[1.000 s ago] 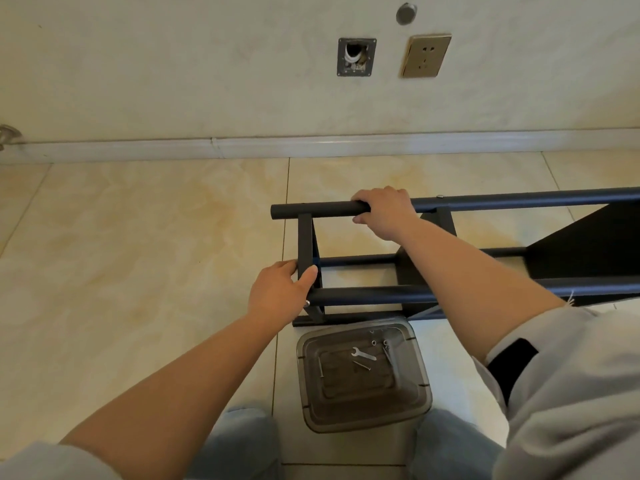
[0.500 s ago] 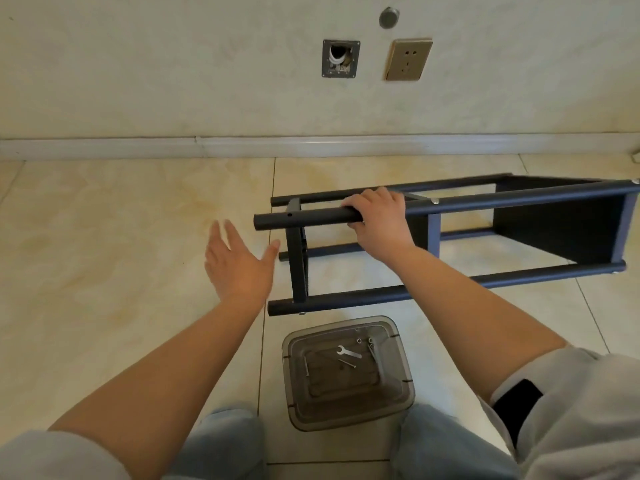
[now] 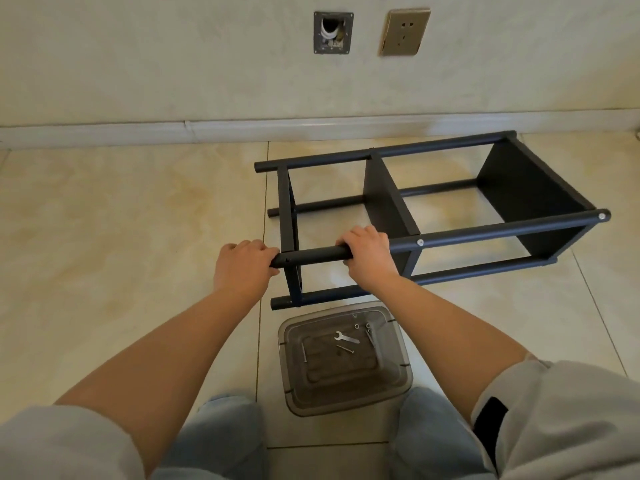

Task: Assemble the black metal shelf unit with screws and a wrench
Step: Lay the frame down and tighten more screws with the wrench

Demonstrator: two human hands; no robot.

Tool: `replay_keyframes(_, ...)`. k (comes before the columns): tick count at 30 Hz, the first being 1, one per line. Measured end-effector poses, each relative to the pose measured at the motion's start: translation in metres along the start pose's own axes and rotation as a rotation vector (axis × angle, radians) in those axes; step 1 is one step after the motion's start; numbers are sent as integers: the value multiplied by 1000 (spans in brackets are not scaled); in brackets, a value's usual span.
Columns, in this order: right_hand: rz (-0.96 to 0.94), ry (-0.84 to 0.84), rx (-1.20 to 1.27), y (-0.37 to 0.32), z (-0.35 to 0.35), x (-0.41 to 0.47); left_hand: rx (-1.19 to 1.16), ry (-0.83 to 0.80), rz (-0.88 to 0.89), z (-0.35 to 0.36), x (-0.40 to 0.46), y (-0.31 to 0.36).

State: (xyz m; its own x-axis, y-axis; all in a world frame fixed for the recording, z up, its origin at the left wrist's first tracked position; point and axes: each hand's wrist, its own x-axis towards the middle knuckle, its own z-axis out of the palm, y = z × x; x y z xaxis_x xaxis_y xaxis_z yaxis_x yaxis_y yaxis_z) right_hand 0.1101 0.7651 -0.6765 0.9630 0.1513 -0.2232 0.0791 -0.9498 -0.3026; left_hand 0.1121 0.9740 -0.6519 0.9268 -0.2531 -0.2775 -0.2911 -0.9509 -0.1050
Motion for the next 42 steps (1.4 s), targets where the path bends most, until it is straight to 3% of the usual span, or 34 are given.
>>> replay_keyframes(18,42,-193,-12,35,38,-26,81,-131,210,42,-1,34)
replay_keyframes(24,32,-136,-94,37,33,-41,29,-98,217,51,-8,39)
replay_keyframes(29,-194,-101,-222,22,25,-50,-62,-162,213,53,-15,34)
replay_keyframes(34,-260,-335,-193,10,46,-75,-278,-200,83,44,-12,37)
replay_keyframes(42,67,-637,-172,12,135,-81,-120,-152,172,65,-1,46)
